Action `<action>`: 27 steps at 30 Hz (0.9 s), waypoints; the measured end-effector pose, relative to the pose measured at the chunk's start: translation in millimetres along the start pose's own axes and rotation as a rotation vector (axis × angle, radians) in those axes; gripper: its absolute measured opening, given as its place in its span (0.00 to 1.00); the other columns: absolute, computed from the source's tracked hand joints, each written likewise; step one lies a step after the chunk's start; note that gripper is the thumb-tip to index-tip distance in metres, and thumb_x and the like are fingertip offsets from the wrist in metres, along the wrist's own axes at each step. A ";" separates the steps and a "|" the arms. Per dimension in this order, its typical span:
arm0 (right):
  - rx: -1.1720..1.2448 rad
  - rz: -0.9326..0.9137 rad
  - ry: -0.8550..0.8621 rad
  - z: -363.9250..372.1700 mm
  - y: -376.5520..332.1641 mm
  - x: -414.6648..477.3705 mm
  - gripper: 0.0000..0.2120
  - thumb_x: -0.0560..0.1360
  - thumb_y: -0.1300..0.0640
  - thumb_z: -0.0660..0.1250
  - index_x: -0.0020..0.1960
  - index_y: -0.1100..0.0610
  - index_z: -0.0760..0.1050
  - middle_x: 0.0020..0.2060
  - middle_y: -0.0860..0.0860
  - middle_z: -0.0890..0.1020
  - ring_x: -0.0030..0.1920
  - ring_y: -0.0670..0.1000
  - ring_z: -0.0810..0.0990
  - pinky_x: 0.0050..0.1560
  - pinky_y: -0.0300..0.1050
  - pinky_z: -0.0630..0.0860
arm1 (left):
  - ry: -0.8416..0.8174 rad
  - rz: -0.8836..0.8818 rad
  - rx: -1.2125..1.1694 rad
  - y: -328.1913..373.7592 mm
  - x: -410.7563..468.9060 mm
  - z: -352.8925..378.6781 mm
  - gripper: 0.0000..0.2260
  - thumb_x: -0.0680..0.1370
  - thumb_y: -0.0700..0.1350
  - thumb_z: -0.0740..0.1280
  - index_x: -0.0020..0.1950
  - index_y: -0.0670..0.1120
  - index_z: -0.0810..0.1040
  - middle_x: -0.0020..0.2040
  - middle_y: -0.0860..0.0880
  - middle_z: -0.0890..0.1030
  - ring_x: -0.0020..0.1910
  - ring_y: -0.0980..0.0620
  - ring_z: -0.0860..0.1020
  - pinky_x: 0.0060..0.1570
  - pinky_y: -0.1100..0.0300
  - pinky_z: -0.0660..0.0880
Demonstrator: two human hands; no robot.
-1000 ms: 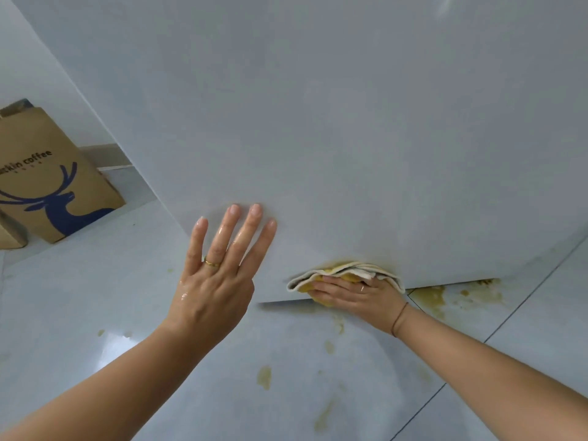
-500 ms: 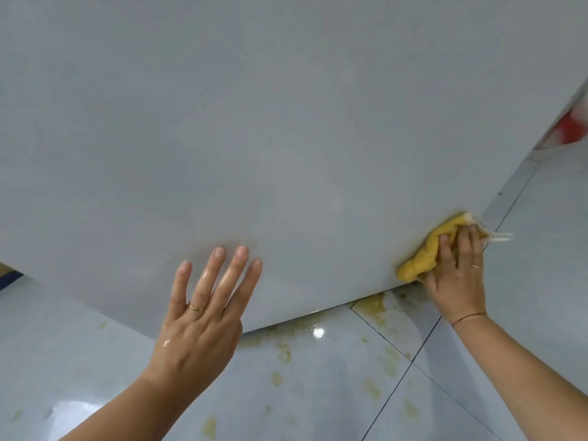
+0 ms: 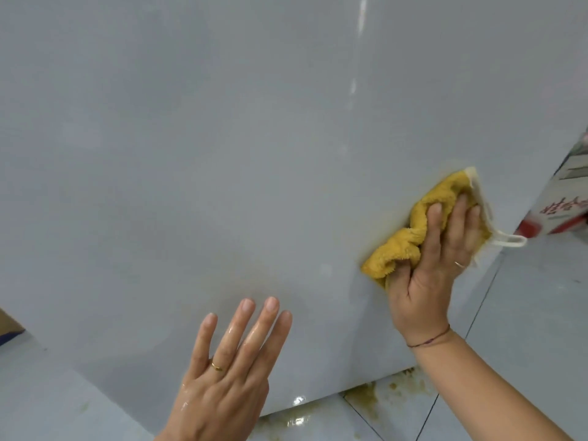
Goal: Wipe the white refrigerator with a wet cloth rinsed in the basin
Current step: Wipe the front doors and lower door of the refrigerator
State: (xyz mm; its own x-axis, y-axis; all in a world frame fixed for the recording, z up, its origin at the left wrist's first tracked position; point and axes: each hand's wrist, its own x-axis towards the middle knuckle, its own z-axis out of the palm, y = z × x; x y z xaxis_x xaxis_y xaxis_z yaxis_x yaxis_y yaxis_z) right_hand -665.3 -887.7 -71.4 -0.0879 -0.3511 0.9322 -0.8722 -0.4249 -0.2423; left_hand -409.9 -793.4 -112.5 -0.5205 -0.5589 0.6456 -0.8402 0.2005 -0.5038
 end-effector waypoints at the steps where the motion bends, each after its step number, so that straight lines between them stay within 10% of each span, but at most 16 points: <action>1: 0.014 -0.016 0.026 0.3 -18.8 23.0 0.27 0.81 0.43 0.43 0.78 0.47 0.45 0.77 0.49 0.47 0.76 0.62 0.47 0.71 0.70 0.47 | 0.013 -0.008 0.007 -7.7 10.0 -4.6 0.48 0.56 0.40 0.70 0.76 0.46 0.62 0.78 0.47 0.57 0.77 0.46 0.55 0.75 0.45 0.52; 5: 0.015 0.009 0.059 -3.2 -97.8 98.7 0.25 0.81 0.42 0.43 0.77 0.46 0.50 0.74 0.60 0.55 0.75 0.63 0.50 0.71 0.70 0.47 | 0.049 -0.087 0.073 -48.7 44.2 -30.4 0.47 0.57 0.41 0.71 0.76 0.46 0.62 0.78 0.47 0.57 0.77 0.46 0.55 0.75 0.44 0.51; 12: 0.008 -0.201 0.026 -16.8 -189.7 193.8 0.21 0.82 0.46 0.49 0.74 0.44 0.59 0.77 0.44 0.54 0.75 0.57 0.55 0.70 0.66 0.54 | 0.113 -0.222 0.121 -157.3 126.0 -112.7 0.38 0.68 0.46 0.69 0.77 0.43 0.61 0.79 0.44 0.53 0.78 0.44 0.52 0.74 0.40 0.50; 17: 0.105 -0.298 0.071 -33.2 -243.6 287.6 0.19 0.79 0.54 0.62 0.69 0.45 0.69 0.69 0.43 0.67 0.69 0.48 0.63 0.58 0.60 0.69 | 0.101 -0.273 0.086 -242.6 194.8 -179.3 0.35 0.75 0.49 0.65 0.78 0.43 0.56 0.79 0.44 0.53 0.77 0.43 0.53 0.75 0.41 0.50; 27: 0.330 -0.275 -0.102 -99.1 -383.9 483.3 0.16 0.78 0.59 0.65 0.65 0.50 0.74 0.64 0.47 0.76 0.60 0.50 0.73 0.56 0.53 0.70 | -0.029 -0.473 -0.117 -402.0 298.9 -347.3 0.32 0.75 0.52 0.62 0.76 0.41 0.59 0.78 0.44 0.56 0.77 0.44 0.54 0.74 0.40 0.52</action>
State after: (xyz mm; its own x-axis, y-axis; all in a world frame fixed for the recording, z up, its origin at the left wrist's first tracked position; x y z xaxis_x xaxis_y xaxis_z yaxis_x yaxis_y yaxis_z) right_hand -420.6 -811.6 498.8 0.1883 -0.2616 0.9466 -0.6549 -0.7517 -0.0775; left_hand -280.6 -761.6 482.3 -0.0744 -0.6326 0.7709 -0.9959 0.0077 -0.0899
